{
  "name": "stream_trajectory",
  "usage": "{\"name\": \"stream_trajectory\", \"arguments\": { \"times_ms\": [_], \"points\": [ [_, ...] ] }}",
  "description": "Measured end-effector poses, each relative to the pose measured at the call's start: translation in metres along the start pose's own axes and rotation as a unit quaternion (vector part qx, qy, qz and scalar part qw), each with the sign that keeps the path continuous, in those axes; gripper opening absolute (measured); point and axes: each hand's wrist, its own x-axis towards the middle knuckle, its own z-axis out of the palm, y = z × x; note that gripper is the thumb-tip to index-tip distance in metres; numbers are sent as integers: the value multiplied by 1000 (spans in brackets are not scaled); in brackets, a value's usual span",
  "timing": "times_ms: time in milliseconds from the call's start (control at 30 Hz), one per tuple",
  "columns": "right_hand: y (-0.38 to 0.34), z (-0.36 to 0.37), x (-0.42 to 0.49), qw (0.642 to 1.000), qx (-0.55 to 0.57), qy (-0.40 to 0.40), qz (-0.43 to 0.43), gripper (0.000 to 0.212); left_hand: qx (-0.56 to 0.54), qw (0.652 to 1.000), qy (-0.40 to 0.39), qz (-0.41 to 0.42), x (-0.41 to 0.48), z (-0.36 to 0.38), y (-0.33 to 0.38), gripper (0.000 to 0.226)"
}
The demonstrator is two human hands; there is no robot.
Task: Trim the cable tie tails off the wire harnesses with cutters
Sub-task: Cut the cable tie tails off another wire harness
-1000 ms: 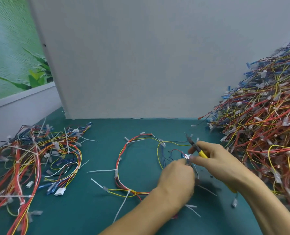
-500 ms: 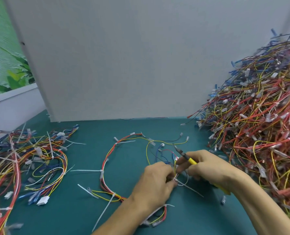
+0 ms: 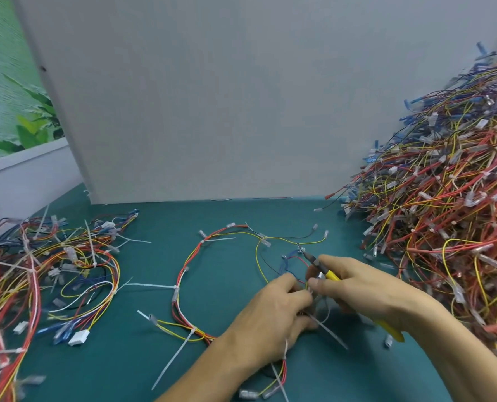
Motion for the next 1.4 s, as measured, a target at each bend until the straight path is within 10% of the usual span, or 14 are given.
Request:
{"name": "stream_trajectory", "arguments": {
  "times_ms": [233, 567, 1400],
  "points": [
    [-4, 5, -12, 997, -74, -25, 30, 45, -62, 995, 67, -39, 0, -2, -3, 5],
    [11, -28, -24, 938, -344, 44, -13, 22, -272, 929, 49, -246, 3, -4, -10, 32],
    [5, -17, -29, 902, -432, -11, -7, 13, -301, 923, 59, -231, 0, -6, -6, 46]
  ]
}}
